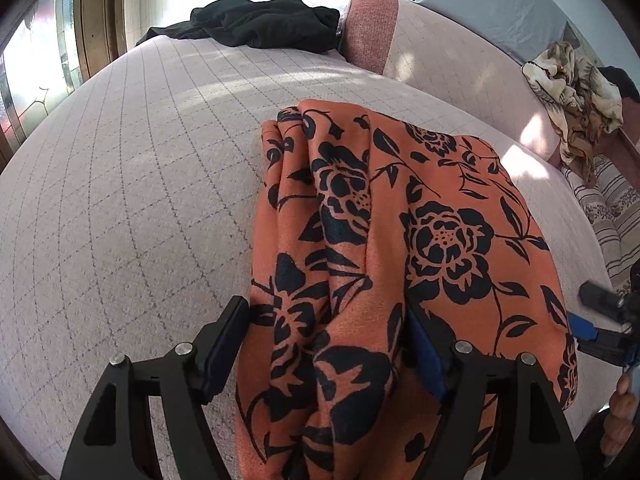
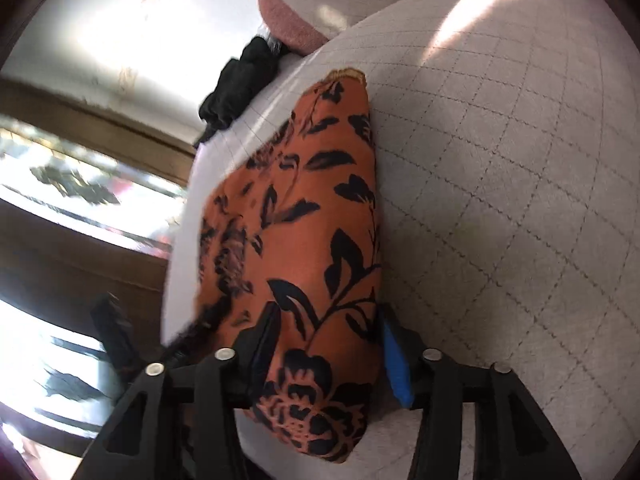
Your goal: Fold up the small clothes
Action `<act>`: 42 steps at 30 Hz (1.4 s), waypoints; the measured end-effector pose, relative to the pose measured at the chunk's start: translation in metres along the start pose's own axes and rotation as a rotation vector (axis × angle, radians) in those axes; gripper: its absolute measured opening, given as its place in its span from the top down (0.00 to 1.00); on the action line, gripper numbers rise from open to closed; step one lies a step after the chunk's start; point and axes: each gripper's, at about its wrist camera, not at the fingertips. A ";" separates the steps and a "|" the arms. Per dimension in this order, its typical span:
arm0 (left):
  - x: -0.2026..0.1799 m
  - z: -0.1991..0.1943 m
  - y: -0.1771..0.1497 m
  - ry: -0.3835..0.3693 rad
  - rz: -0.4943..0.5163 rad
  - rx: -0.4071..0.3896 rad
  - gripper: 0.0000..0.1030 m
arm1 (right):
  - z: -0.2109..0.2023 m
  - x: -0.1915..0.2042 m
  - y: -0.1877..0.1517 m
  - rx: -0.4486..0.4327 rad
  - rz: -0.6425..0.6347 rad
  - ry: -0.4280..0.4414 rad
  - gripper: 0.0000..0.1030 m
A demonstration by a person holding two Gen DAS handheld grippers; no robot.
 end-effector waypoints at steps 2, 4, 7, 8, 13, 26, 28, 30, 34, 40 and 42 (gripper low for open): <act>0.000 -0.003 -0.001 0.002 0.000 -0.001 0.24 | -0.006 -0.009 0.015 -0.041 0.080 0.082 0.27; 0.001 -0.002 0.000 -0.002 0.001 -0.001 0.24 | 0.008 -0.021 0.030 -0.036 0.148 0.093 0.22; 0.000 -0.001 0.000 -0.004 -0.003 0.000 0.24 | 0.063 -0.037 0.039 0.102 0.273 0.100 0.28; 0.001 -0.002 -0.001 -0.003 -0.003 -0.004 0.24 | 0.070 -0.032 0.042 0.105 0.248 0.078 0.46; 0.004 -0.001 -0.002 -0.016 -0.008 0.001 0.23 | 0.057 0.030 0.031 0.012 -0.188 -0.133 0.67; 0.005 -0.052 -0.012 -0.004 -0.021 -0.036 0.24 | -0.013 0.070 -0.006 -0.109 -0.304 -0.054 0.33; 0.010 -0.058 -0.016 0.015 -0.037 -0.037 0.24 | -0.009 0.077 -0.021 -0.081 -0.336 -0.026 0.27; 0.014 -0.052 -0.022 0.047 -0.035 0.000 0.24 | 0.013 0.064 -0.038 0.015 -0.300 -0.045 0.26; 0.028 -0.046 -0.030 0.033 -0.095 0.046 0.24 | 0.010 0.065 -0.048 0.011 -0.307 -0.073 0.26; 0.019 -0.050 -0.035 0.093 -0.018 0.033 0.23 | 0.017 0.073 -0.054 0.044 -0.307 -0.015 0.17; 0.026 -0.043 -0.037 0.068 -0.057 0.059 0.23 | 0.029 0.059 -0.058 0.087 -0.287 -0.036 0.17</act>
Point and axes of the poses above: each gripper's, at about its wrist camera, not at the fingertips, and z roughly the way its jaws point, x to its left, y to its top, and after that the axes turned 11 degrees about -x, right-handed
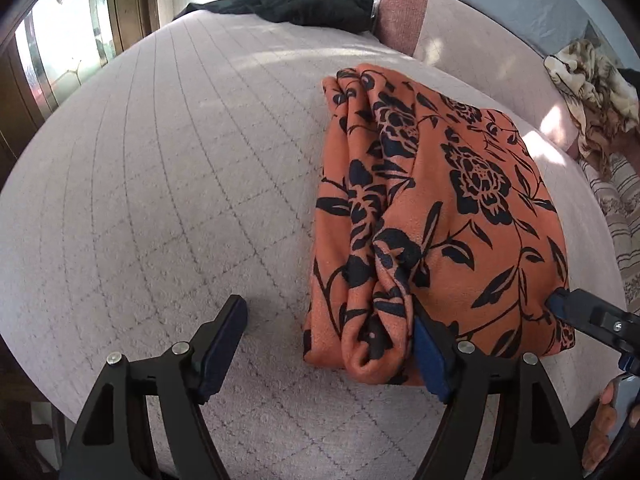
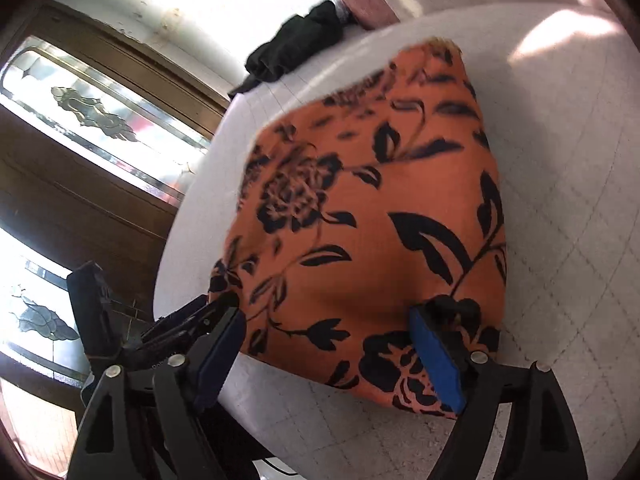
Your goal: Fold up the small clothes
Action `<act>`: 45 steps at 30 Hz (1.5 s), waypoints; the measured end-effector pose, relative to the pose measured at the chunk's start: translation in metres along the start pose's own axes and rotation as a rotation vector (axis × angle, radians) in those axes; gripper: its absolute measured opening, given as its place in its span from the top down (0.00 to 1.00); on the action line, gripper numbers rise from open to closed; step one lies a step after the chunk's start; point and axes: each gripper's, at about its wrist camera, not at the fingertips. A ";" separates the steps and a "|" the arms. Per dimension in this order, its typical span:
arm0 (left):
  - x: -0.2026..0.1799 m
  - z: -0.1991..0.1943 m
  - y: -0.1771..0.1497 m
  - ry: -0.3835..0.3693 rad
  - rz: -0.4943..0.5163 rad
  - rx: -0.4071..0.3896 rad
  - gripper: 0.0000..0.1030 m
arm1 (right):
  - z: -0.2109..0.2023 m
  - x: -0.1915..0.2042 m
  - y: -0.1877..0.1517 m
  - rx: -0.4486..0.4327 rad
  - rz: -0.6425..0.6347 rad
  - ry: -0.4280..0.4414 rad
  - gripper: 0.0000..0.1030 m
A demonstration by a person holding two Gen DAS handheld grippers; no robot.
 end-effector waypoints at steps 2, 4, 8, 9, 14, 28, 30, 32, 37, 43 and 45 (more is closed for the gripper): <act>0.001 -0.012 0.009 -0.020 -0.024 -0.018 0.24 | -0.012 0.008 0.008 -0.018 -0.011 0.020 0.17; 0.001 -0.023 0.023 -0.062 -0.029 -0.065 0.24 | -0.028 0.007 0.021 -0.074 0.004 0.064 0.17; -0.004 -0.011 0.058 -0.124 -0.003 -0.079 0.23 | -0.037 -0.029 0.054 -0.144 0.084 -0.004 0.17; -0.004 0.000 0.064 -0.147 -0.005 -0.059 0.23 | -0.031 -0.041 0.060 -0.134 0.123 -0.022 0.17; 0.015 0.044 0.075 -0.179 -0.064 0.057 0.23 | -0.002 -0.074 0.075 -0.061 0.206 -0.006 0.17; 0.028 0.055 0.072 -0.387 -0.137 0.094 0.71 | 0.033 -0.057 0.078 0.024 0.097 -0.012 0.63; 0.024 0.045 0.075 -0.393 -0.133 0.069 0.74 | 0.020 -0.048 0.085 -0.003 0.067 -0.002 0.65; 0.017 0.031 0.081 -0.439 -0.141 0.034 0.76 | 0.002 -0.034 0.093 -0.036 0.009 0.004 0.66; -0.023 0.008 0.104 -0.503 -0.099 -0.050 0.76 | -0.056 -0.038 0.121 -0.147 -0.037 0.008 0.66; -0.075 0.042 0.101 -0.484 -0.016 -0.030 0.73 | -0.093 -0.106 0.142 -0.219 0.042 -0.009 0.66; -0.086 0.073 0.085 -0.419 0.024 0.050 0.69 | -0.085 -0.145 0.135 -0.188 0.121 -0.023 0.62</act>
Point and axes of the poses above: each gripper's, at about its wrist camera, not at the fingertips, and z roughly the way its jaws point, x to its left, y to its top, and after that the axes turned 11 degrees about -x, right-handed
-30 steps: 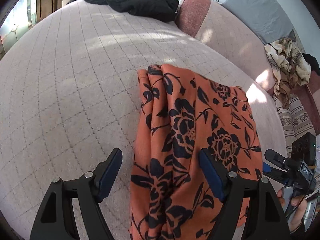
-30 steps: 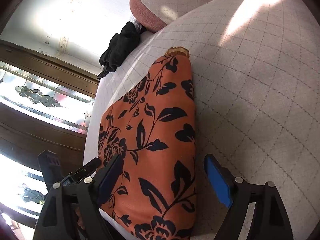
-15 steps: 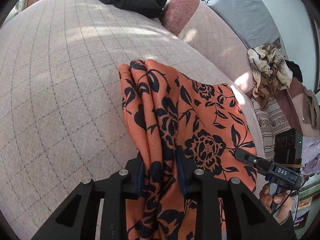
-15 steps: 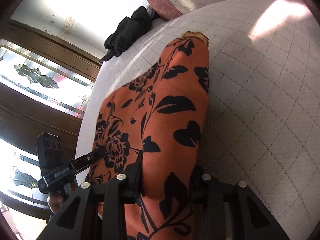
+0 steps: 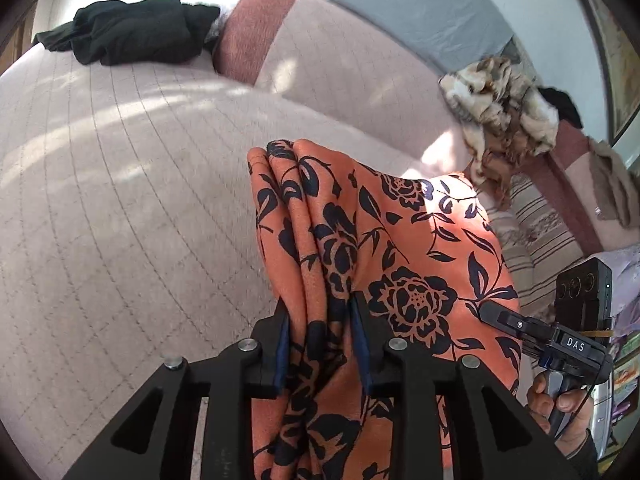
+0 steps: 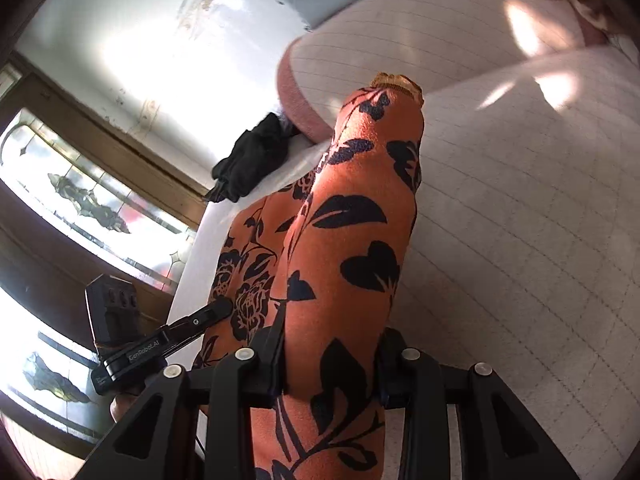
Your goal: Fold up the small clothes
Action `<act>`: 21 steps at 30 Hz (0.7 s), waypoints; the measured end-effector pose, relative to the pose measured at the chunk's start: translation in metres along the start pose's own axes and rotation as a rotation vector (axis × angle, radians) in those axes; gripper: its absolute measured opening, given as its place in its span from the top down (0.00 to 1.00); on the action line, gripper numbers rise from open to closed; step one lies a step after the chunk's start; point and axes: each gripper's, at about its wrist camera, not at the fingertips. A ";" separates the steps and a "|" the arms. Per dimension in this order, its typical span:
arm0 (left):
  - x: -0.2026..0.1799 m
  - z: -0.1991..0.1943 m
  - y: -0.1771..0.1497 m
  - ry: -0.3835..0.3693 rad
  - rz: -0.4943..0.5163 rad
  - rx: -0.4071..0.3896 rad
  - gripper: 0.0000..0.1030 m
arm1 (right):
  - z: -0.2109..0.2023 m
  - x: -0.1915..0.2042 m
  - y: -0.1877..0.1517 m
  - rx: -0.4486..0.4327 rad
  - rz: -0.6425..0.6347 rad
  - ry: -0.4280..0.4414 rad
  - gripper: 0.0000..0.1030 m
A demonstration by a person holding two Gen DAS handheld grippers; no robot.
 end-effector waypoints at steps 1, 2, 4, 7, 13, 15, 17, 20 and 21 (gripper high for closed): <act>0.004 0.016 -0.008 0.054 0.009 0.047 0.66 | 0.007 -0.020 -0.006 0.030 0.035 -0.039 0.60; 0.009 0.021 -0.014 0.063 0.002 0.052 0.60 | 0.011 -0.039 -0.014 0.048 0.068 -0.112 0.52; 0.016 0.008 -0.015 0.070 -0.020 0.018 0.50 | 0.009 -0.066 -0.028 0.052 0.131 -0.167 0.44; 0.018 -0.028 -0.009 0.102 0.030 -0.049 0.51 | -0.015 -0.055 -0.024 -0.041 0.080 -0.183 0.40; 0.012 -0.071 -0.030 0.110 0.141 -0.088 0.47 | -0.023 0.008 0.002 -0.123 -0.013 0.003 0.25; 0.014 -0.053 -0.045 0.170 0.185 -0.043 0.47 | 0.009 0.007 -0.004 -0.052 0.035 0.041 0.20; 0.027 -0.037 -0.056 0.203 0.153 0.007 0.44 | 0.040 -0.016 -0.013 0.047 0.156 0.011 0.20; 0.028 -0.053 -0.053 0.198 0.110 -0.018 0.42 | 0.032 -0.011 -0.010 0.005 0.197 0.053 0.20; 0.025 -0.060 -0.051 0.195 0.116 -0.034 0.42 | 0.027 -0.003 -0.005 -0.008 0.178 0.078 0.20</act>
Point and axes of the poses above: each gripper's, at about its wrist camera, not at the fingertips, and z roughly the way its jaws point, x to its left, y to its top, and after that the axes turned 11 degrees about -x, right-handed
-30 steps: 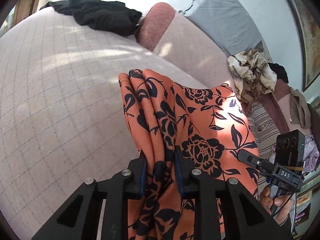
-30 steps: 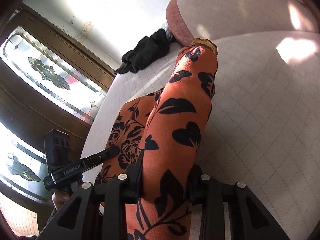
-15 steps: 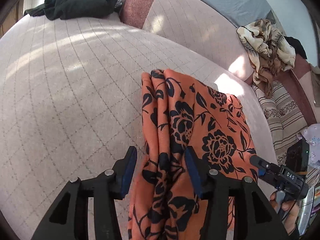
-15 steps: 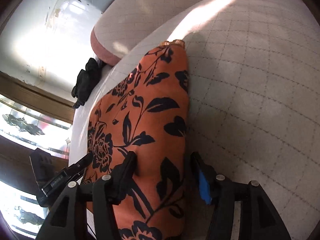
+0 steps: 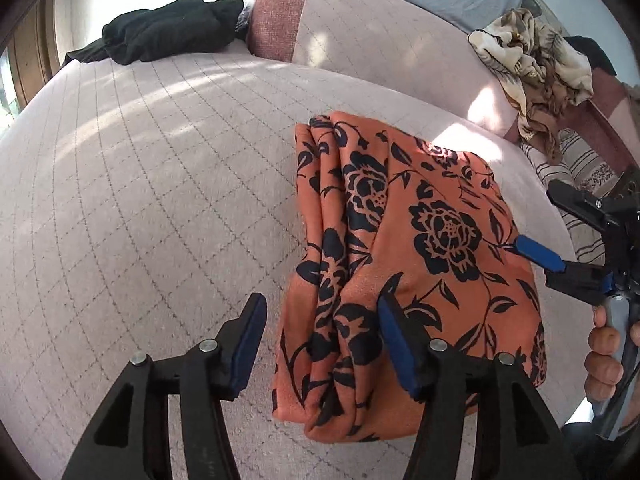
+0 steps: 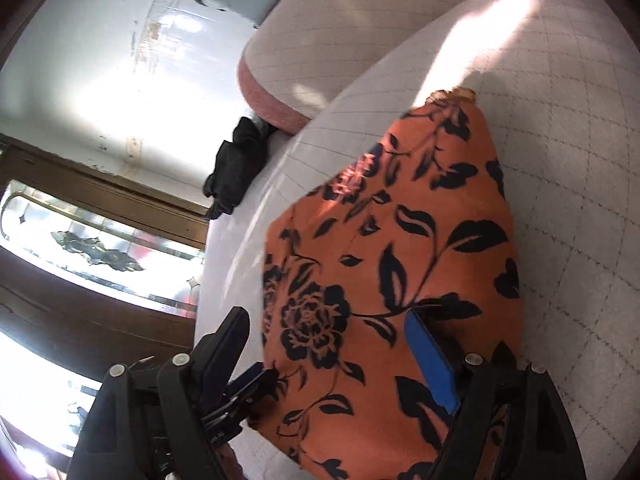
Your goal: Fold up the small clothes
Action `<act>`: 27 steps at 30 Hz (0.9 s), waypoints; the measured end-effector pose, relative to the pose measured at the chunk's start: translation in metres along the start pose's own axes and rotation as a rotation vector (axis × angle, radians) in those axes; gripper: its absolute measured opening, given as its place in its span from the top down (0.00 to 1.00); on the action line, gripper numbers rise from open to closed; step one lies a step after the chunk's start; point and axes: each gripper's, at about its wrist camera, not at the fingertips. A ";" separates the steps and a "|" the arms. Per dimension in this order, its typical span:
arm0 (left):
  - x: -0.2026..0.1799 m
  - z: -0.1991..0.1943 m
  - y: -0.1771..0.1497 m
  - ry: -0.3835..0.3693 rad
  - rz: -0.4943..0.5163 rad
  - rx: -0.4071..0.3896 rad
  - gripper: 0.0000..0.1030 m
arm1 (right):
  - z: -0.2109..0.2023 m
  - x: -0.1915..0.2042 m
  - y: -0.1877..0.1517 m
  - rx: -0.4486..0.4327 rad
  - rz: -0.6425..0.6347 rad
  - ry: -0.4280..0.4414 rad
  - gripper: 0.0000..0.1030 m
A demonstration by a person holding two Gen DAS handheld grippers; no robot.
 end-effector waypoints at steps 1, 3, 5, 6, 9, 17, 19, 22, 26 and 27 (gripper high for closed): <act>-0.002 -0.007 0.001 -0.006 0.012 -0.023 0.42 | -0.004 0.008 0.005 -0.016 -0.031 0.011 0.20; -0.005 -0.013 -0.003 0.004 0.042 -0.055 0.41 | -0.005 0.015 0.014 -0.042 -0.068 0.012 0.19; -0.002 0.006 -0.014 0.048 0.051 0.015 0.39 | 0.006 0.000 0.020 -0.046 -0.019 -0.020 0.14; 0.001 0.014 -0.018 0.037 0.023 0.031 0.36 | 0.020 -0.015 0.021 -0.022 0.018 -0.065 0.14; 0.006 0.004 -0.013 0.040 -0.029 0.021 0.33 | 0.024 -0.022 0.023 -0.022 0.070 -0.076 0.14; -0.005 -0.010 -0.017 0.104 0.012 0.030 0.32 | 0.031 -0.013 0.012 0.007 -0.001 -0.153 0.07; -0.008 -0.022 -0.018 0.101 0.027 0.007 0.32 | 0.022 -0.006 0.011 -0.037 0.000 -0.152 0.07; -0.014 -0.040 -0.017 0.129 0.060 -0.022 0.32 | -0.003 0.031 0.007 -0.056 -0.040 -0.068 0.07; -0.020 -0.068 -0.022 0.127 0.061 -0.069 0.28 | -0.046 0.067 -0.025 -0.102 -0.164 -0.121 0.07; -0.023 -0.077 -0.026 0.136 0.070 -0.086 0.23 | -0.055 0.071 -0.038 -0.116 -0.197 -0.170 0.07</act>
Point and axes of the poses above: each gripper's, at about its wrist camera, not at the fingertips, and z roughly the way its jaws point, x to its left, y to its top, and after that the axes turned 11 degrees about -x, right-handed
